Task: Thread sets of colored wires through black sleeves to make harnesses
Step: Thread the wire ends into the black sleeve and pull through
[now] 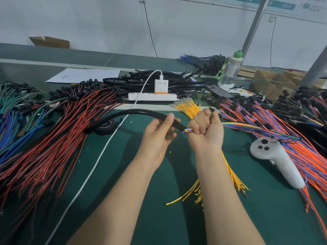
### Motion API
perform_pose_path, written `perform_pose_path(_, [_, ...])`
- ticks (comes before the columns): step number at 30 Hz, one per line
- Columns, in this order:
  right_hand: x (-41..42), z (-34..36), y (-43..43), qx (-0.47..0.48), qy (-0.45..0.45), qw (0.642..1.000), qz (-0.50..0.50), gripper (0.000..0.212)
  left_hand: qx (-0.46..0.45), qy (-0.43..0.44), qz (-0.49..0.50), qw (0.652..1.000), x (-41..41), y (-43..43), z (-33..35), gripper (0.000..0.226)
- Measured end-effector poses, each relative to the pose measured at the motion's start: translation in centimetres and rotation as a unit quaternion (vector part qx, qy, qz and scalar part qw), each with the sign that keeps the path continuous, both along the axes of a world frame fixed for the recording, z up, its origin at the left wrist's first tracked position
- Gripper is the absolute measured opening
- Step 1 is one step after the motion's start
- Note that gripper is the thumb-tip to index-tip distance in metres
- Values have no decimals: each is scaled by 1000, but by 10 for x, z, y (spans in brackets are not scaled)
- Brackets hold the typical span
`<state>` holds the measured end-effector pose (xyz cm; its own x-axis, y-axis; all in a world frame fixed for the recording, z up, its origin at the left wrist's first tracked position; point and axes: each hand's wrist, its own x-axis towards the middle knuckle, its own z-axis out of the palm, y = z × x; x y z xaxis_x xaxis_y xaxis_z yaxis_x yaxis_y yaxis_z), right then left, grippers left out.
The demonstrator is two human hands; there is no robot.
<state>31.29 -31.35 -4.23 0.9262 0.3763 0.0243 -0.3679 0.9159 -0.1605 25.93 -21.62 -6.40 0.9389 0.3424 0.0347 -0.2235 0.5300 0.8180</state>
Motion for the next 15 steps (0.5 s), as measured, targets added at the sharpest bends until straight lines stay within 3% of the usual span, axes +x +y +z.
perform_pose_path(5, [1,0,-3,0,5,1000,-23,49,-48,1,-60,997,-3,1,1,8])
perform_pose_path(10, [1,-1,-5,46,24,998,-40,47,-86,-28,-164,982,-8,9,0,19])
perform_pose_path(15, [3,-2,-9,95,54,993,-45,48,87,-51,-136,985,-6,8,2,17])
